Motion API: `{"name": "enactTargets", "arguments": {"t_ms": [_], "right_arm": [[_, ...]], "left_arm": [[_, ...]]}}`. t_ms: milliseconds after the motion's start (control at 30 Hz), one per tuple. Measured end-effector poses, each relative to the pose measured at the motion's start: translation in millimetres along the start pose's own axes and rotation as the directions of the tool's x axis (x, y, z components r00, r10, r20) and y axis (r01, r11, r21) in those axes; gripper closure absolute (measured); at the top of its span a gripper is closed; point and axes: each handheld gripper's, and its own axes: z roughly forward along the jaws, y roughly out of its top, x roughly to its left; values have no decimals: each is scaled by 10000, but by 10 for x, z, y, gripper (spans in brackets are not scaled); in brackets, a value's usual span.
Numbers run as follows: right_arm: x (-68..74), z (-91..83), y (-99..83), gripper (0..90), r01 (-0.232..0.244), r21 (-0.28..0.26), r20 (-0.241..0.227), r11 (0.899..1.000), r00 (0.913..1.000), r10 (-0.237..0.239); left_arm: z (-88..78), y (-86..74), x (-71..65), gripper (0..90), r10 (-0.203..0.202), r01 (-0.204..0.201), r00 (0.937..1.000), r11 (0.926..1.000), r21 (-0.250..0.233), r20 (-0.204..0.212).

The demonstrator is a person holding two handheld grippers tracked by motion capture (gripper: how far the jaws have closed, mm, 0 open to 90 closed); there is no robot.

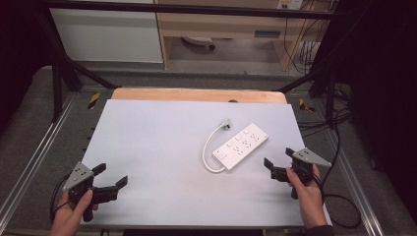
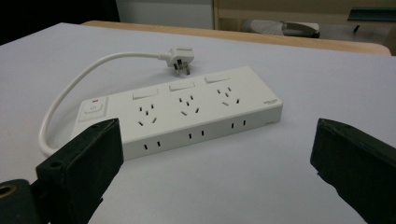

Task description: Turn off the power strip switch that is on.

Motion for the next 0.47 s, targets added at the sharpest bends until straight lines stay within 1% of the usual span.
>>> {"name": "enactTargets", "arguments": {"t_ms": [100,233,333,400,467], "right_arm": [[25,48,-48,28,76,221,-96,9997,9999,-74],[62,147,-119,28,74,694,-284,9976,9996,-54],[108,230,-158,28,320,1150,-394,9928,9988,-277],[132,282,-180,29,336,1412,-445,9894,9986,-276],[140,330,-204,32,406,1810,-411,9827,9986,-337]], "left_arm": [[-1,0,-2,56,-5,5,10000,10000,-21,-6],[-2,2,-1,56,29,-29,10000,10000,-29,-18],[-1,1,-3,56,23,-23,10000,10000,-40,12],[0,1,-2,56,42,-42,10000,10000,-29,6],[-1,3,-4,56,46,-46,10000,10000,-43,7]]}}
